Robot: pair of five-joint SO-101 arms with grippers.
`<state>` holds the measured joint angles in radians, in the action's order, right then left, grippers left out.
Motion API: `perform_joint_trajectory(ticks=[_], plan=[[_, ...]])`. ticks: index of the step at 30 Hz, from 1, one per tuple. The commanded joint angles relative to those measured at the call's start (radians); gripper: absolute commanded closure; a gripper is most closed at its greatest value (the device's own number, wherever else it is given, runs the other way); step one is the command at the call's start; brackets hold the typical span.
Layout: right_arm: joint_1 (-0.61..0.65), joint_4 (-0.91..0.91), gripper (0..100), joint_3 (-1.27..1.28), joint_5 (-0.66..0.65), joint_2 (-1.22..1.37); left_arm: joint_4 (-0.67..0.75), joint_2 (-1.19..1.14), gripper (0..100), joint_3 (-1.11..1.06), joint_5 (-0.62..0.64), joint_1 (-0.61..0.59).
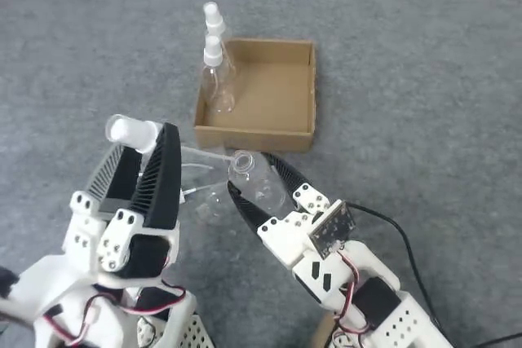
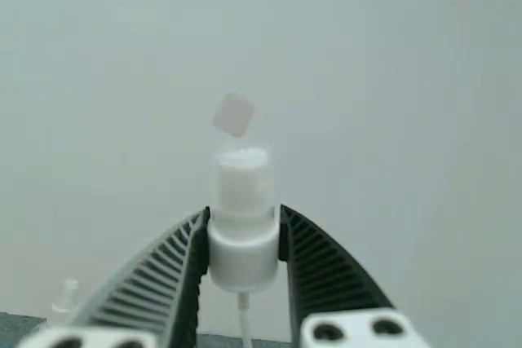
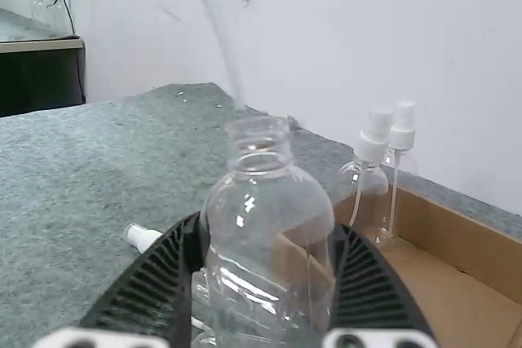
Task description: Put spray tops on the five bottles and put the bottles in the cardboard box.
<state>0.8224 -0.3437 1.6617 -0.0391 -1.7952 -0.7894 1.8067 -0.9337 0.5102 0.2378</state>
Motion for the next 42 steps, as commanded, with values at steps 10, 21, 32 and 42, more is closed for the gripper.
perform_joint_trajectory(ticks=[10,21,32,42], plan=[[0.010,-0.007,92.8,0.021,-0.011,-0.015,-0.009,0.020,99,0.005,-0.014,0.005],[0.012,-0.007,92.9,0.021,-0.011,-0.015,-0.005,0.020,99,-0.028,-0.015,0.005],[0.012,-0.007,92.9,0.021,-0.011,-0.015,0.008,0.018,99,-0.105,-0.049,0.009],[0.008,-0.007,92.9,0.021,-0.011,-0.015,0.008,0.018,99,-0.177,-0.091,0.012]])
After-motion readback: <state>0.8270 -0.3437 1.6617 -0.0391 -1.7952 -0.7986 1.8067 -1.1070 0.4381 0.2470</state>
